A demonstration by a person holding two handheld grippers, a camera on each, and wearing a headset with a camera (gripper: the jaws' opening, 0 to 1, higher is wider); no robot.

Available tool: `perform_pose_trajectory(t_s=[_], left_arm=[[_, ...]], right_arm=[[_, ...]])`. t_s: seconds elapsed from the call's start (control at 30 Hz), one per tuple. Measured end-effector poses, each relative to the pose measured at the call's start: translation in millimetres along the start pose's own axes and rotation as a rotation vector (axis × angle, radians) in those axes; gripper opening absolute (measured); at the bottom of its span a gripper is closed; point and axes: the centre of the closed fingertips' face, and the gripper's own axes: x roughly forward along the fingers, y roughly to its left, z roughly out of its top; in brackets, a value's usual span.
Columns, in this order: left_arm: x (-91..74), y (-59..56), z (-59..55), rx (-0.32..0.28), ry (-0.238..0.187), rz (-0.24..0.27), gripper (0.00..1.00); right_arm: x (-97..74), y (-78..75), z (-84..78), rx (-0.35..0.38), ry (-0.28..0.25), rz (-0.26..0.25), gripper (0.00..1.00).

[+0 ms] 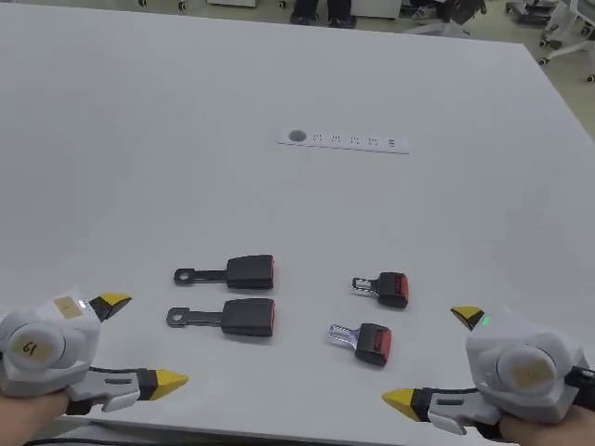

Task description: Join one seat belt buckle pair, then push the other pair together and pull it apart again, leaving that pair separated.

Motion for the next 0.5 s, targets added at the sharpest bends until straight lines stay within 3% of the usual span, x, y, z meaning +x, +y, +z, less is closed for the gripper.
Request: perform_pose_trajectory(t_s=[0.37,0.5], left_arm=[[1.2,-0.7,-6.2,0.049,0.036,-0.019,0.82],[1.8,-9.5,-4.6,0.077,0.059,-0.045,0.81]], right_arm=[[-0.4,-2.2,-1.4,-0.006,0.005,0.008,0.89],[-1.0,-3.1,-3.3,-0.013,0.013,0.012,0.88]])
